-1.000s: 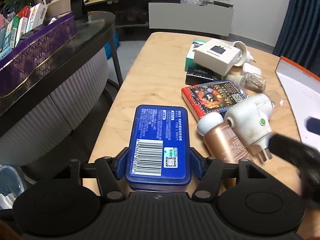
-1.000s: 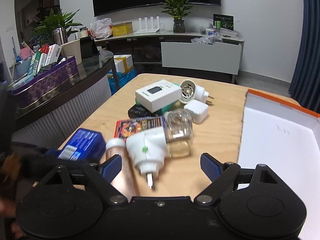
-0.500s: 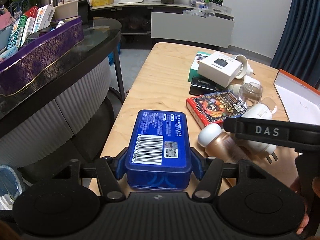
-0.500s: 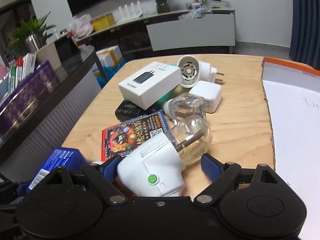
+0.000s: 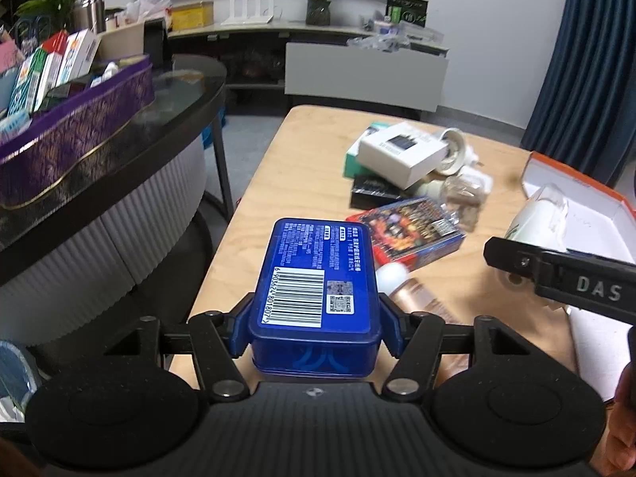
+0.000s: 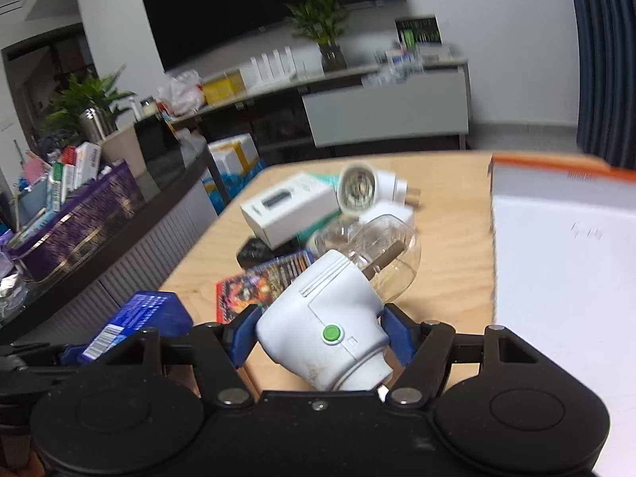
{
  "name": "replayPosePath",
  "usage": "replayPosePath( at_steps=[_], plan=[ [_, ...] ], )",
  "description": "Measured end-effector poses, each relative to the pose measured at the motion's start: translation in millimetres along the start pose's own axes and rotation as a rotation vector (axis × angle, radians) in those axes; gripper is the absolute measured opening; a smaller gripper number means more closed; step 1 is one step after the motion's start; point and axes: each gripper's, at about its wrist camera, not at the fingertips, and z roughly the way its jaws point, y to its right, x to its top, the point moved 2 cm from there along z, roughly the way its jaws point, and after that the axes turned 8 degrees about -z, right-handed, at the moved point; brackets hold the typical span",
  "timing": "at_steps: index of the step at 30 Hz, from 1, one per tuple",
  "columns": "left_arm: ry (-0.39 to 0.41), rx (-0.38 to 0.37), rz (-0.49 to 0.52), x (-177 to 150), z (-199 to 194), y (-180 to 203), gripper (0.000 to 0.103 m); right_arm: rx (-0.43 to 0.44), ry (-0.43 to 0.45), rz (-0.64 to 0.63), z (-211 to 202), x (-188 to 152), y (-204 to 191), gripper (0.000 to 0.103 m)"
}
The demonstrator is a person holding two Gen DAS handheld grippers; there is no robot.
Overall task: Organize rigid objects
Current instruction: 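Lift the blue tin with the left tool while the right tool grasps the white freshener, then carry the blue tin and white freshener over the open white box with both tools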
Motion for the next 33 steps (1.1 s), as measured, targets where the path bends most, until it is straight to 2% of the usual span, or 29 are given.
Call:
replayPosePath(
  at_steps=[10,22,28,33],
  plan=[
    [0.026,-0.106,0.043,11.0,-17.8,47.9,0.063,-0.073,0.104,0.014,-64.5,15.8,28.8,0.079],
    [0.027,-0.250,0.168,30.5,-17.8,150.4,0.063,-0.258,0.109,0.050,-125.0,23.3,101.8,0.079],
    [0.014,-0.317,0.208,35.5,-17.1,194.0,0.063,-0.308,0.088,0.089,-140.5,28.0,143.2,0.079],
    [-0.001,-0.344,0.198,37.0,-5.3,210.3,0.063,-0.331,0.094,0.101,-146.0,30.8,169.4,0.079]
  ],
)
